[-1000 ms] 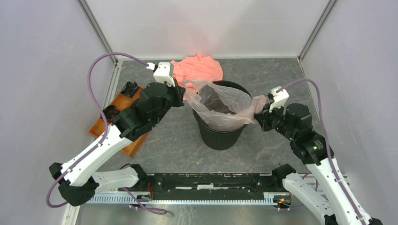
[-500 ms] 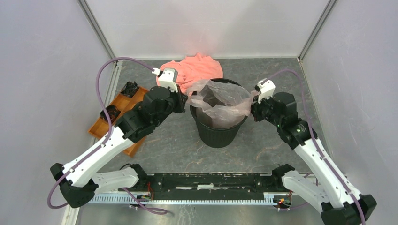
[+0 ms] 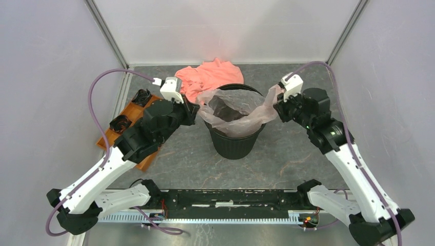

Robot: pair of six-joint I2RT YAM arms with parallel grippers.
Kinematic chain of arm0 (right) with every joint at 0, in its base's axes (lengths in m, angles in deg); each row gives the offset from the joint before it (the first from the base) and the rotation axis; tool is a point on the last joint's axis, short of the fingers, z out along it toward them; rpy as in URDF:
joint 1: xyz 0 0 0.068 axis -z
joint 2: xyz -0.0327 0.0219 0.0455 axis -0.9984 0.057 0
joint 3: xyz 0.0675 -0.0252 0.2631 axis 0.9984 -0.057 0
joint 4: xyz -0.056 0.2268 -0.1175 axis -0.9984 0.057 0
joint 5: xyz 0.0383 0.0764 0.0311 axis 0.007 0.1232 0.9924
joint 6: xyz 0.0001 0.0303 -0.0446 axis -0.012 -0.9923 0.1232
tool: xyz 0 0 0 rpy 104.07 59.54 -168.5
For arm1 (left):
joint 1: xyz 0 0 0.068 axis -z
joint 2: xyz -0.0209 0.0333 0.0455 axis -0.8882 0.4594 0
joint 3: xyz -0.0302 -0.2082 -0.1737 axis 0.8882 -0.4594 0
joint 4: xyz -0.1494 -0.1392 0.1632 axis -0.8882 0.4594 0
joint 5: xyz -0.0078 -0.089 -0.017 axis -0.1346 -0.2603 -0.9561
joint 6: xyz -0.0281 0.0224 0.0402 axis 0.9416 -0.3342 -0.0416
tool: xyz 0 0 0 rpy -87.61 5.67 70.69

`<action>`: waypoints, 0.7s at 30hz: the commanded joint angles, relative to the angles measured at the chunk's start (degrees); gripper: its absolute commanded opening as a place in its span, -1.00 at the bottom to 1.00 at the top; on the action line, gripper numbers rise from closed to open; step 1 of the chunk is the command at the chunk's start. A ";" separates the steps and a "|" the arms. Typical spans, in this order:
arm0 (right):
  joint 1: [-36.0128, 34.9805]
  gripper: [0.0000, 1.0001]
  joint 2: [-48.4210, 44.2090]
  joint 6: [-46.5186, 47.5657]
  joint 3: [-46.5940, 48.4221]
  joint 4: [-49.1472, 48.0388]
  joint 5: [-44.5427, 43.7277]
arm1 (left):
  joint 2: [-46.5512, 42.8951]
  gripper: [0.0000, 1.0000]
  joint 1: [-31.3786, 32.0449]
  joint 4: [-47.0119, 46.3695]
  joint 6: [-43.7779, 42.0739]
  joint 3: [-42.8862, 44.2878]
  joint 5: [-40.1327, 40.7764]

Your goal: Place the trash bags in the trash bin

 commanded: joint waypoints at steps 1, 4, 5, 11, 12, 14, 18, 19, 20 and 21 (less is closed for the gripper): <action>0.00 -0.66 -4.74 0.17 6.67 7.36 -1.56 | 0.47 -0.96 -0.31 -0.50 -3.19 4.45 5.06; 0.08 -0.71 -7.10 -2.74 6.80 6.57 4.42 | 2.15 -0.96 -0.39 0.87 -6.12 8.00 9.35; 0.12 -0.76 -8.12 -4.52 5.96 5.60 6.78 | 2.75 -0.96 -0.46 2.07 -6.89 9.11 10.89; 0.04 -0.99 -12.00 -10.49 3.20 0.78 13.89 | 3.36 -0.96 -1.16 7.09 -8.76 12.85 16.40; 0.04 -0.99 -12.65 -10.88 2.79 0.63 13.93 | 3.11 -0.96 -1.26 7.92 -8.65 13.06 16.96; -0.01 -0.99 -14.72 -12.00 1.05 0.51 13.90 | 2.41 -0.96 -1.30 9.49 -7.86 12.65 17.38; 0.05 -0.99 -19.67 -18.00 -8.24 -3.37 20.06 | 0.03 -0.96 -1.27 11.23 -4.57 8.89 16.45; 0.05 -0.99 -20.54 -18.82 -9.51 -3.50 21.45 | -0.65 -0.96 -1.27 11.49 -3.95 7.64 16.23; 0.06 -0.99 -21.25 -19.67 -10.55 -3.25 22.18 | -1.17 -0.96 -1.32 12.01 -3.14 6.41 16.44; 0.07 -0.99 -21.88 -20.19 -11.11 -2.70 22.57 | -1.62 -0.96 -1.31 12.42 -2.67 5.87 16.71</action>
